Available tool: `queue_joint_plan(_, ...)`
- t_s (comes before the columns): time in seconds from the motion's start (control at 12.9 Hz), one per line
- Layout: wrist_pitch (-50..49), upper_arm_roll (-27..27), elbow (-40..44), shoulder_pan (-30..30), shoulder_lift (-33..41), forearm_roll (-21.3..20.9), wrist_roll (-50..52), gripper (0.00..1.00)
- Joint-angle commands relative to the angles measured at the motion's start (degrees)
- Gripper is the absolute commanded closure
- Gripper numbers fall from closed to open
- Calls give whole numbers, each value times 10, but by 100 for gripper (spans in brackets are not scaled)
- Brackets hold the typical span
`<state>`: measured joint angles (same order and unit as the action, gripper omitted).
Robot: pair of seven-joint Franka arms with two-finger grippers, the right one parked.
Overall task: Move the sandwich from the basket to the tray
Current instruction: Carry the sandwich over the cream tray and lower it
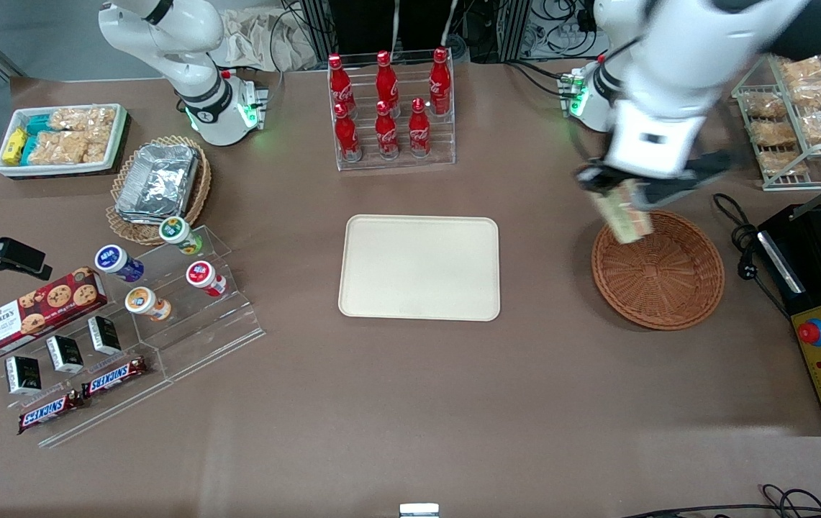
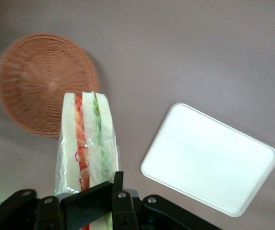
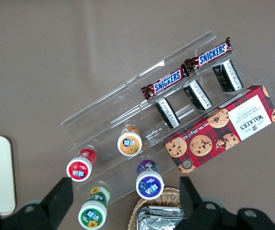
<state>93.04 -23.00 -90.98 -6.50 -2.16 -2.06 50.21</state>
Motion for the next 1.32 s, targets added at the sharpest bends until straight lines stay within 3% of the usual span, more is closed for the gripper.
queue_joint_plan(0.0,42,-63,19,4,-67,-3,-6,100)
queue_joint_plan(0.23,136,-86,4,-34,-140,-19,-1,100)
queue_joint_plan(0.7,309,-86,-65,-70,-273,-139,1,100)
queue_joint_plan(0.93,329,-86,-85,-72,-302,-188,2,100)
queue_joint_plan(1.17,346,-84,-93,-82,-321,-210,7,100)
queue_joint_plan(1.24,346,-84,-95,-82,-321,-214,7,88)
